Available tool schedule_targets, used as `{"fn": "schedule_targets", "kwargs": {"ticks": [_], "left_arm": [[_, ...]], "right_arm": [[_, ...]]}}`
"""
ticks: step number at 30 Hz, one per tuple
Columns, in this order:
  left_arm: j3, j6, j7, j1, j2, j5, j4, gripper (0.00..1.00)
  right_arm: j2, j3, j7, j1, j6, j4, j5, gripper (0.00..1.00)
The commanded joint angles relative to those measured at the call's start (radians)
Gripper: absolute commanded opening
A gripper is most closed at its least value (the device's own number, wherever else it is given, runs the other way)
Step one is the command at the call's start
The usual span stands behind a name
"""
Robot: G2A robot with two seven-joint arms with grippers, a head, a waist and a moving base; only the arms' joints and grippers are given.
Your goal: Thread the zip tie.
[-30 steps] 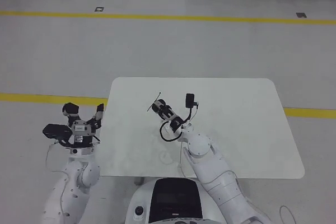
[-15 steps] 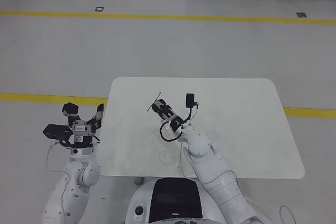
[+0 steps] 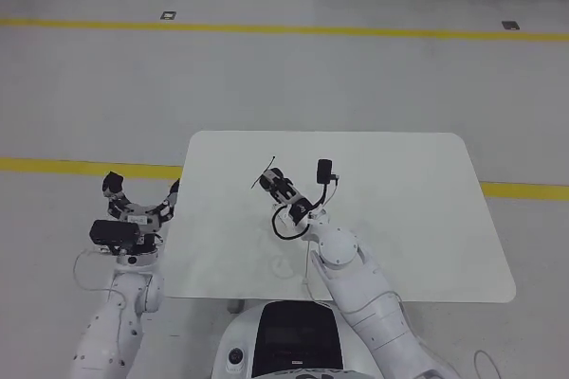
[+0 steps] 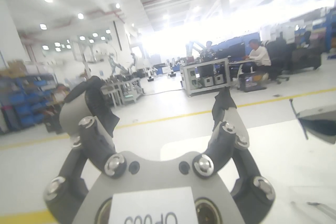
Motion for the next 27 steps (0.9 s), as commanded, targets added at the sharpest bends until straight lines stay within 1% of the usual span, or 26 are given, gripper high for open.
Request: {"fn": "schedule_targets", "kwargs": {"ticks": [1, 2, 3, 4, 6, 7, 9, 10, 19, 20, 21, 22, 23, 24, 27], "left_arm": [[0.023, 0.106, 0.045, -0.007, 0.013, 0.044, 0.034, 1.00], [0.042, 0.136, 0.065, -0.014, 0.024, 0.044, 0.053, 1.00], [0.056, 0.136, 0.079, -0.026, 0.035, 0.044, 0.070, 1.00], [0.070, 0.136, 0.094, -0.041, 0.051, 0.044, 0.090, 1.00], [0.078, 0.136, 0.124, -0.063, 0.077, 0.044, 0.128, 1.00], [0.082, 0.136, 0.151, -0.079, 0.099, 0.044, 0.160, 1.00], [0.099, 0.136, 0.175, -0.104, 0.131, 0.044, 0.200, 1.00], [0.100, 0.136, 0.175, -0.108, 0.135, 0.044, 0.206, 1.00], [0.100, 0.136, 0.175, -0.108, 0.135, 0.044, 0.206, 1.00], [0.107, 0.130, 0.173, -0.109, 0.137, 0.044, 0.201, 1.00], [0.114, 0.130, 0.182, -0.110, 0.142, 0.044, 0.200, 1.00], [0.123, 0.127, 0.194, -0.110, 0.150, 0.044, 0.205, 1.00], [0.136, 0.127, 0.206, -0.113, 0.161, 0.044, 0.213, 1.00], [0.159, 0.119, 0.212, -0.119, 0.181, 0.044, 0.225, 1.00], [0.216, 0.108, 0.205, -0.143, 0.233, 0.044, 0.238, 1.00]], "right_arm": [[0.001, -0.001, -0.009, -0.004, 0.020, -0.010, 0.003, 0.00], [0.002, -0.001, -0.013, -0.005, 0.028, -0.014, 0.006, 0.00], [0.002, -0.001, -0.017, -0.006, 0.035, -0.017, 0.008, 0.00], [0.003, -0.002, -0.022, -0.007, 0.044, -0.021, 0.011, 0.00], [0.003, -0.004, -0.030, -0.007, 0.058, -0.020, 0.019, 0.00], [0.003, -0.005, -0.033, -0.005, 0.071, -0.018, 0.027, 0.00], [0.003, -0.007, -0.034, 0.000, 0.090, -0.014, 0.043, 0.00], [0.003, -0.007, -0.034, 0.000, 0.090, -0.014, 0.043, 0.00], [0.004, -0.012, -0.031, -0.004, 0.091, -0.016, 0.040, 0.00], [0.004, -0.015, -0.032, -0.006, 0.092, -0.017, 0.039, 0.00], [0.005, -0.018, -0.031, -0.006, 0.094, -0.017, 0.037, 0.00], [0.006, -0.020, -0.030, -0.006, 0.097, -0.017, 0.037, 0.00], [0.006, -0.021, -0.030, -0.005, 0.098, -0.017, 0.038, 0.00], [0.007, -0.023, -0.030, -0.004, 0.099, -0.017, 0.039, 0.00], [0.009, -0.026, -0.029, -0.003, 0.102, -0.015, 0.040, 0.00]]}}
